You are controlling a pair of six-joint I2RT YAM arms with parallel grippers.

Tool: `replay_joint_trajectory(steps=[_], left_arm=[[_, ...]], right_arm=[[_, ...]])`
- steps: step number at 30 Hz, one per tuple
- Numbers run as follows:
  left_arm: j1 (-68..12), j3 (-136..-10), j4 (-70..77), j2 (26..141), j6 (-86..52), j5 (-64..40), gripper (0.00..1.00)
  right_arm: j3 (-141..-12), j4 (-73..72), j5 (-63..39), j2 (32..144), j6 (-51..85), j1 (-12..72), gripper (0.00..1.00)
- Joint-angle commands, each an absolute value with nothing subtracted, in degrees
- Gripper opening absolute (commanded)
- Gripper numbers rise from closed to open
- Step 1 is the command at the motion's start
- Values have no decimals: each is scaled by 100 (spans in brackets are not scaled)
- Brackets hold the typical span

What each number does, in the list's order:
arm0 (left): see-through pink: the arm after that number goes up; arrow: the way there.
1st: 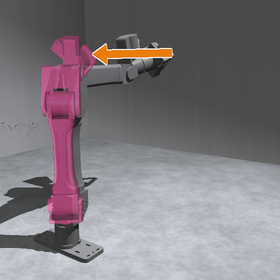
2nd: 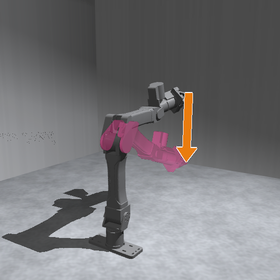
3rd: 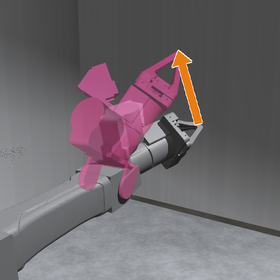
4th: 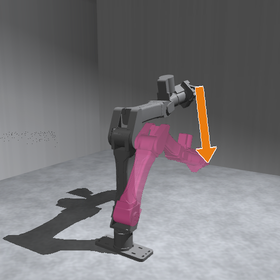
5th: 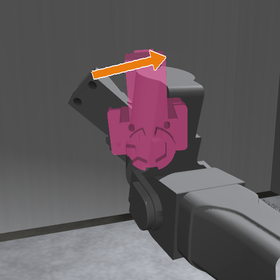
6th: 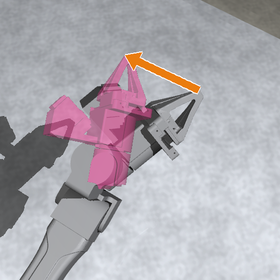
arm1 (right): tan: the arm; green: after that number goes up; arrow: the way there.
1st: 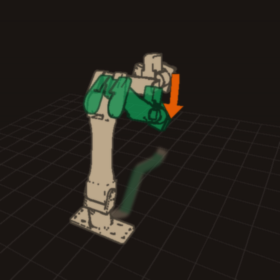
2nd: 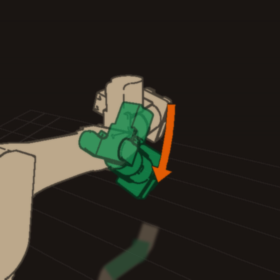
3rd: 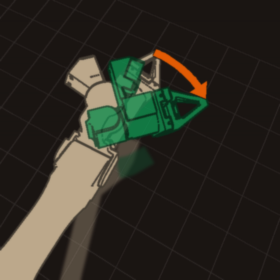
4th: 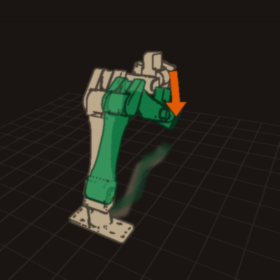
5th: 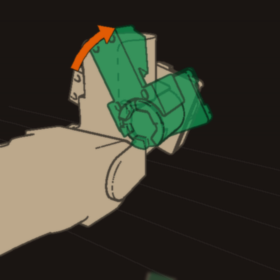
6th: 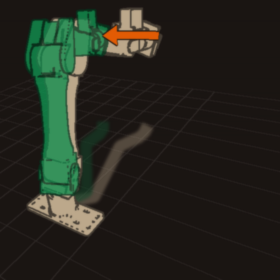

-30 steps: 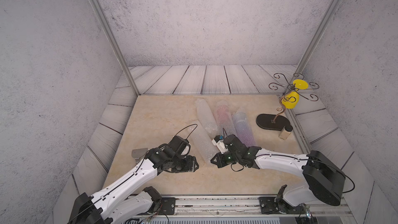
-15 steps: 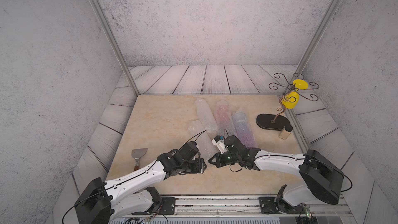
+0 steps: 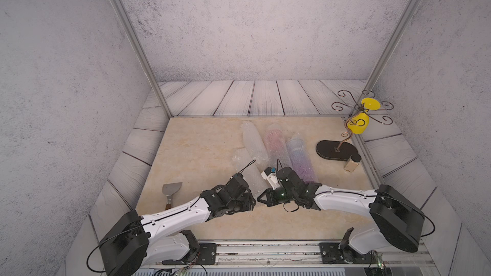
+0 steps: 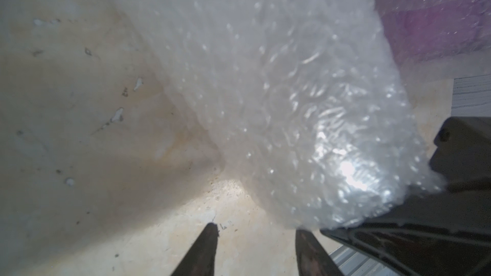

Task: Unwrap the vase from the bubble wrap
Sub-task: Unwrap the bubble wrap at the center of the board.

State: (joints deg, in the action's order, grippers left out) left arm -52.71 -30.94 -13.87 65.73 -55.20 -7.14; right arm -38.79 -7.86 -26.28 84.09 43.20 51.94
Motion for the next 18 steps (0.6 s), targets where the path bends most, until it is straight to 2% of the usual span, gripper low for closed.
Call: replay_joint_trajectory(steps=[1,16,18], left_arm=[[-5359,-2938,-1230,6519,-5698,-537,50],[-5694,-3156,-534,7361,-6200,-429,49],[-5691,-3213,-587,7404,-6197,-331,46]], right_arm=[[-3880,-786,-2768,8121,4210,5199,0],[-3995,-609,-2812,8152,4241,5247,0],[-3978,-556,-2793,8101,4228,5249,0]])
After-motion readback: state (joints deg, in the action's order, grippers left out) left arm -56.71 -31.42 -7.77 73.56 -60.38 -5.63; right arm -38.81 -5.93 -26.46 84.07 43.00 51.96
